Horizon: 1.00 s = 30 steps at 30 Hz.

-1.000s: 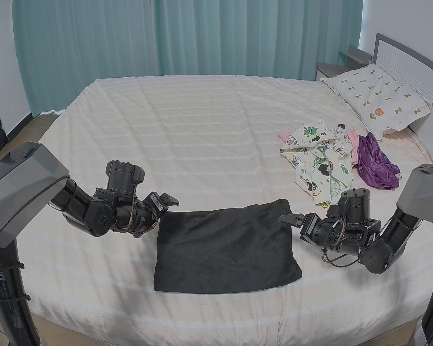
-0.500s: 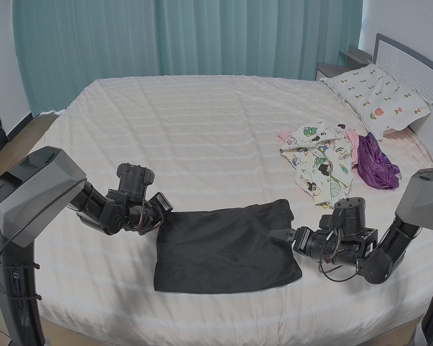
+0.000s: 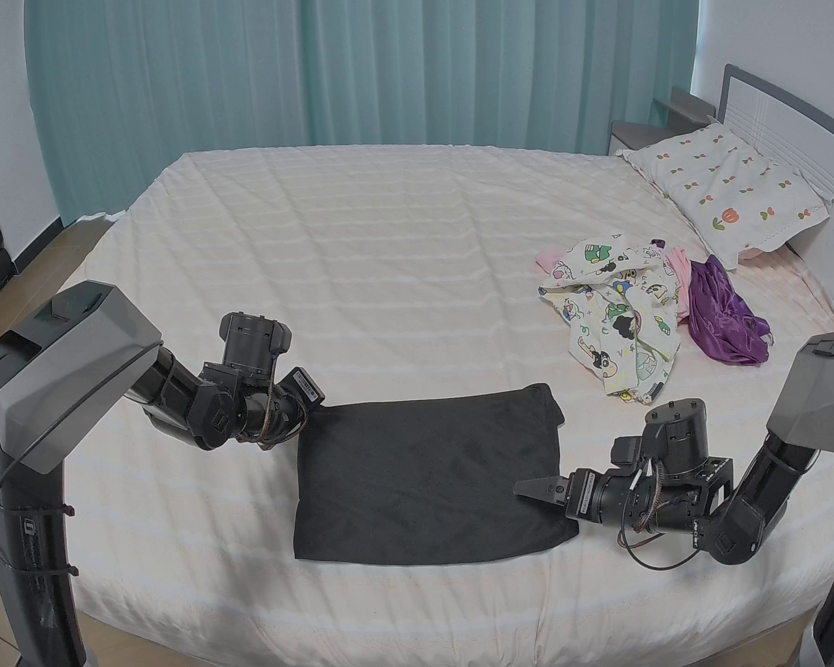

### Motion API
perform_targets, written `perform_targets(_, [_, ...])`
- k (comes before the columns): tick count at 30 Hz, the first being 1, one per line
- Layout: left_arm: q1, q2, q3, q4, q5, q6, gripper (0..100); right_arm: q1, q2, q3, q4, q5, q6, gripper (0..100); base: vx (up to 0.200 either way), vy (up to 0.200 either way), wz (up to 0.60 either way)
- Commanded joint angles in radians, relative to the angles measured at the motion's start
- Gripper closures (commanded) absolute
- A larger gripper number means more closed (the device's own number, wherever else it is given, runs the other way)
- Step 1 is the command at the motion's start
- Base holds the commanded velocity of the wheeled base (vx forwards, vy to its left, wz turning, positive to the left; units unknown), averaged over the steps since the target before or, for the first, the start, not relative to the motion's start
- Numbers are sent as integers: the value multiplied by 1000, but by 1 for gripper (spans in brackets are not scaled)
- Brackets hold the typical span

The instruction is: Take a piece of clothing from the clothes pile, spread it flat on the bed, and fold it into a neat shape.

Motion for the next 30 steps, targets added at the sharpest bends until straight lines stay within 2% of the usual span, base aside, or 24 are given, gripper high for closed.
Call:
perform_targets(1, [7,-6,2,0,1,-1,100,12,15,11,-2,25,-1,100,0,0,0])
perform_targets(9, [23,-3,-1,0,1,-1,100,10,21,20,19,29,-6,100,0,0,0])
perform_targets(17, [37,0,-4,5,4,1,100,1,-22,13,116,32,-46,100,0,0,0])
perform_targets(23, [37,-4,-4,9,2,-2,100,1,-8,8,105,32,-47,100,0,0,0])
perform_targets(24, [37,-6,-4,8,1,-2,0,1,-8,8,105,34,-44,0,0,0,0])
perform_targets(30, [37,-30,9,23,-6,-4,0,-8,-22,-7,93,34,-32,0,0,0,0])
